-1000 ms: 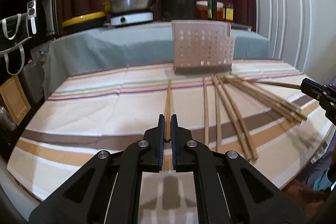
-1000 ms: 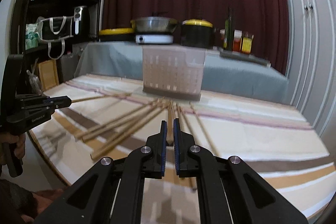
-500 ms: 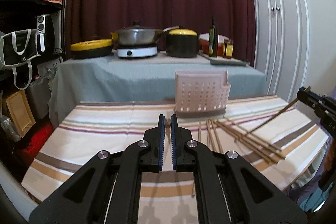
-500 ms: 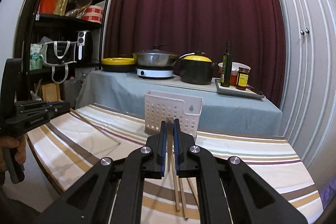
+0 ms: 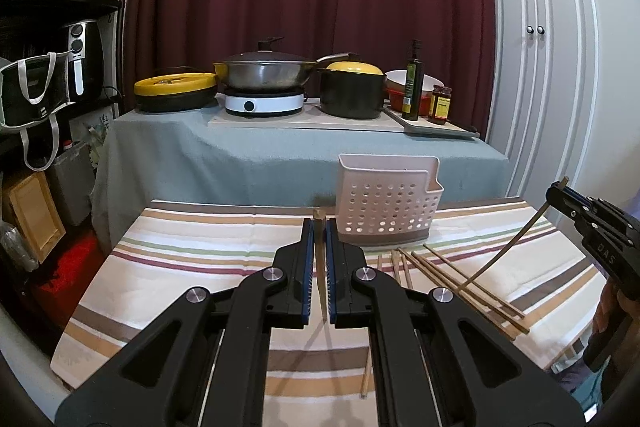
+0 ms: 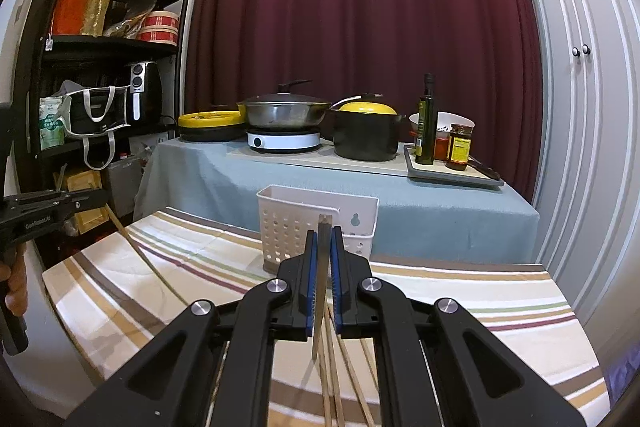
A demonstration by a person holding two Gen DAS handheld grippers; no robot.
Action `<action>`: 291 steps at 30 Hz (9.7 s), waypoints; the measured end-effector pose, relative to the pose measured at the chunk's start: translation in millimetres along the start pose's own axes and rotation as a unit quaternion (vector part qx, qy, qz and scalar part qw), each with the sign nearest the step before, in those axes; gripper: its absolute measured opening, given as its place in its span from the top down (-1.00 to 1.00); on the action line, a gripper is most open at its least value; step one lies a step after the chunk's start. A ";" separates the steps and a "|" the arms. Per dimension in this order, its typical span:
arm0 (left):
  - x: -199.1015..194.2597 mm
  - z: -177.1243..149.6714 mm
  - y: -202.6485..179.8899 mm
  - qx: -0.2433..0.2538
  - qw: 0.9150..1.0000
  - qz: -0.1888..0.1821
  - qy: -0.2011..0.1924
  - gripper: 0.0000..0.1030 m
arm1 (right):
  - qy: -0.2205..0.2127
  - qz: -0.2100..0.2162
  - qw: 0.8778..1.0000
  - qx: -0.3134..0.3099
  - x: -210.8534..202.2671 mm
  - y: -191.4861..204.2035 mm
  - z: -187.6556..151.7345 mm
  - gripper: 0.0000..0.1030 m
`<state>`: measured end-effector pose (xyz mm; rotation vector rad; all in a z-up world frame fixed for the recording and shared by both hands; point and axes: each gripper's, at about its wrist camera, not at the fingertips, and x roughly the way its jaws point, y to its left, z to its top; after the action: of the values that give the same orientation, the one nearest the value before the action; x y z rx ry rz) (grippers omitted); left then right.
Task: Organize utensils
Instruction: 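Lift both held chopsticks and lower them upright into the white caddy, then open both tools to release the chopsticks and withdraw from the caddy, then close the right tool on a chopstick while the left tool grasps another, then lift both chopsticks, lower them into the caddy and open both tools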
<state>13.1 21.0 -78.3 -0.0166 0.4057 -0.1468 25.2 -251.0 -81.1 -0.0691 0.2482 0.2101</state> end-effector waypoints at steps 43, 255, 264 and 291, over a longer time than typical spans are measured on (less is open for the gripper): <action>107.2 174.4 -45.8 0.031 0.988 -0.071 -0.130 0.88 | -0.101 0.014 0.995 0.019 128.3 -62.9 120.9 0.87; 35.1 49.1 -4.1 -0.001 0.998 -0.024 -0.053 0.88 | -0.033 0.014 0.999 0.015 24.6 -30.1 45.6 0.87; 35.6 105.1 -19.7 0.008 0.992 -0.054 -0.117 0.88 | -0.103 0.013 0.995 -0.005 30.4 -34.9 94.6 0.87; 176.9 122.3 -47.7 0.017 0.994 -0.060 -0.087 0.88 | -0.038 0.024 0.999 0.023 150.8 -59.7 77.0 0.87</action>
<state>215.3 -53.6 -33.1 -0.0203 0.2287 -0.2698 199.1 -272.2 -41.9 -0.0097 0.1790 0.2550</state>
